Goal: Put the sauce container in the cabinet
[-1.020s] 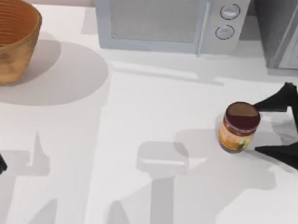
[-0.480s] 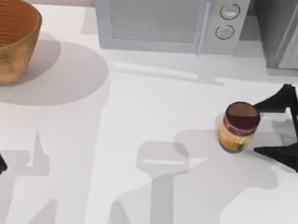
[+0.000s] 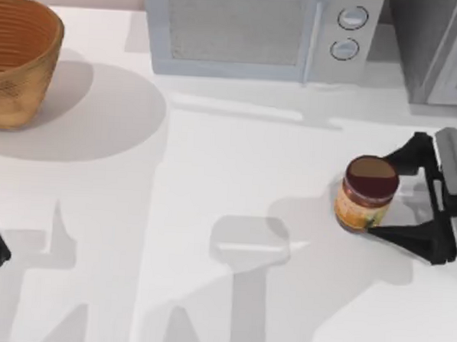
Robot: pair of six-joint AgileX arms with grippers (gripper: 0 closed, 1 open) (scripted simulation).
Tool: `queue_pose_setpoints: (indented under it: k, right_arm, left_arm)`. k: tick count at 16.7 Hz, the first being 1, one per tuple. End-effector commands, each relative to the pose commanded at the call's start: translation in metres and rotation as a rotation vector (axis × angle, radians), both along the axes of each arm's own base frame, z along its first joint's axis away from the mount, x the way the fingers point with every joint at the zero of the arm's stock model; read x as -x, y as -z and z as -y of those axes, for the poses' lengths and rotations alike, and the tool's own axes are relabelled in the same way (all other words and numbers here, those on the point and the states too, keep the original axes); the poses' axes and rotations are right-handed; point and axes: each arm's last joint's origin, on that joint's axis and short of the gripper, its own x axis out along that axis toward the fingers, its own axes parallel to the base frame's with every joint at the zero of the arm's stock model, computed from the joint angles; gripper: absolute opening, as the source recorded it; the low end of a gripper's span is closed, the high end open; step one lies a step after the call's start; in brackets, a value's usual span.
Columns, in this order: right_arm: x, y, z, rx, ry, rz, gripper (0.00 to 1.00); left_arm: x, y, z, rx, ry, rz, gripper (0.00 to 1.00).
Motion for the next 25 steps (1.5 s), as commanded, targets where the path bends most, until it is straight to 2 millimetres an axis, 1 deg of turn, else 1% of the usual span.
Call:
queue_pose_setpoints:
  k: [4,8,14,25]
  right_arm:
    - [0.0,0.007,-0.018,0.0,0.002,0.004,1.0]
    - [0.0,0.003,-0.031,-0.001,0.0,0.0,1.0]
    - [0.001,0.002,-0.035,-0.001,0.0,-0.001,1.0]
    - [0.001,0.002,-0.035,-0.001,0.0,-0.001,0.17]
  left_arm:
    - [0.0,0.0,0.0,0.0,0.0,0.0,1.0]
    - [0.0,0.0,0.0,0.0,0.0,0.0,1.0]
    - [0.0,0.0,0.0,0.0,0.0,0.0,1.0]
    - [0.0,0.0,0.0,0.0,0.0,0.0,1.0]
